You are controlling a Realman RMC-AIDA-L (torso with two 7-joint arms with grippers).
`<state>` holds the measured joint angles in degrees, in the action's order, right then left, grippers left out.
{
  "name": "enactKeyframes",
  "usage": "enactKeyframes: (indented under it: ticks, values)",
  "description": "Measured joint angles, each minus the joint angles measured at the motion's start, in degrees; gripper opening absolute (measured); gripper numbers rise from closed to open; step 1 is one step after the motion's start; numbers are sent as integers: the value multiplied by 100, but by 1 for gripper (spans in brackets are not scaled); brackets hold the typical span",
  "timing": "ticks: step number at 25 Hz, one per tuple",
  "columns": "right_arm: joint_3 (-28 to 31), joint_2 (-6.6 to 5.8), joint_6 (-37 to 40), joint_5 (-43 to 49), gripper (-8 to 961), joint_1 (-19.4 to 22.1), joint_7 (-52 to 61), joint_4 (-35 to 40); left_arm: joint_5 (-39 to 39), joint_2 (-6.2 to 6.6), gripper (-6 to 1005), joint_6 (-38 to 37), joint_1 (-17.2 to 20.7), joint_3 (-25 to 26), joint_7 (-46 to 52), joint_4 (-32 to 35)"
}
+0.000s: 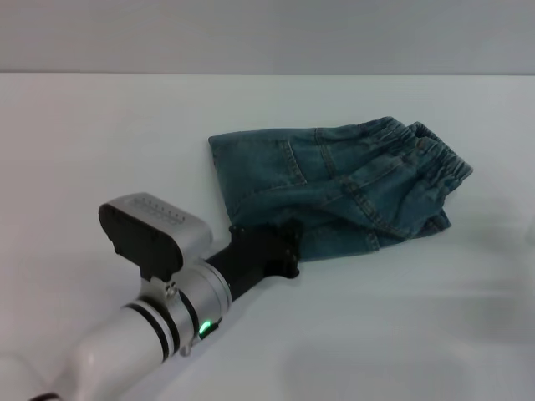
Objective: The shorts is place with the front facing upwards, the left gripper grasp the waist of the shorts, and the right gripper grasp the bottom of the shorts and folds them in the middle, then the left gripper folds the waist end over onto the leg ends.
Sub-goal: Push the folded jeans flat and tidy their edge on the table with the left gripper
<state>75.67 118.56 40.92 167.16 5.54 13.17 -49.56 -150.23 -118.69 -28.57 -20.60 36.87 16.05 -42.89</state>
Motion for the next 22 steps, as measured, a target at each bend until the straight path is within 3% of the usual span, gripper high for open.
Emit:
enactKeyframes:
  ticks: [22]
  values:
    - [-27,0,4,0,1,35,17,-25,3,18,-1,-109,-808,273,439,672]
